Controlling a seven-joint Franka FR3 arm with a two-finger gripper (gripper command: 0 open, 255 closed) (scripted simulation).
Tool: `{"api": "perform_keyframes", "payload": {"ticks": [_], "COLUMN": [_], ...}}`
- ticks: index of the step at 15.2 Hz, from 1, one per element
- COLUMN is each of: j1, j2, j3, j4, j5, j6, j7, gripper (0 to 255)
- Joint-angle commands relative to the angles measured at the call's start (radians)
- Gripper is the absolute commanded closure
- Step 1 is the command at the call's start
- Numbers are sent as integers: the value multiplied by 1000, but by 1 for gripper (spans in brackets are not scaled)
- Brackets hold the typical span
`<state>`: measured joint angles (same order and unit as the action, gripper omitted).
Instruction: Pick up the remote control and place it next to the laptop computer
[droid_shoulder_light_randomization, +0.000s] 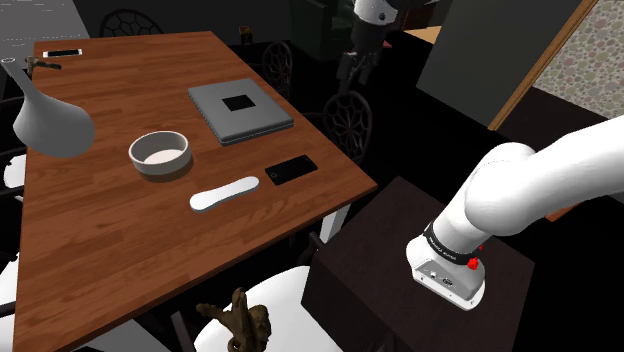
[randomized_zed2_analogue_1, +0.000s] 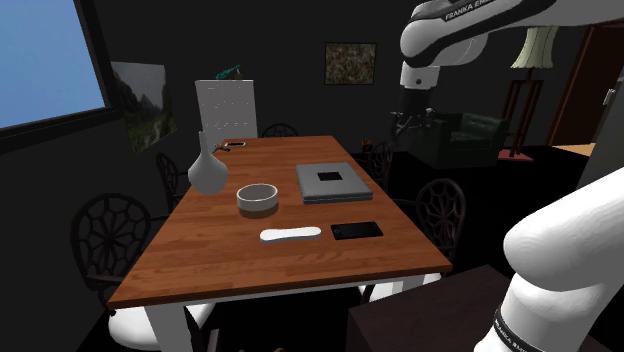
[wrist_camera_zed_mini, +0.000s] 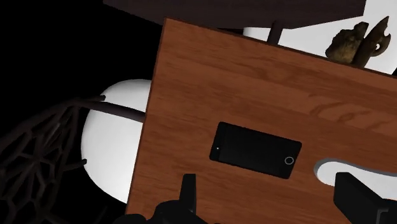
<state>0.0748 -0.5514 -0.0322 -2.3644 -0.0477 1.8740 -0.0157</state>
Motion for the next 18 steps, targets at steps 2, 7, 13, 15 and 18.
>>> {"api": "perform_keyframes", "payload": {"ticks": [2, 7, 13, 15, 18], "j1": [33, 81, 130, 144, 162], "j2": [101, 272, 474, 539, 634], "j3": [-6, -7, 10, 21, 41], "j4": [21, 74, 162, 195, 248], "j5": [5, 19, 39, 44, 48], "j6": [78, 188, 291, 319, 355], "j7": [-77, -204, -350, -397, -463], "gripper": [0, 0, 0, 0, 0]}}
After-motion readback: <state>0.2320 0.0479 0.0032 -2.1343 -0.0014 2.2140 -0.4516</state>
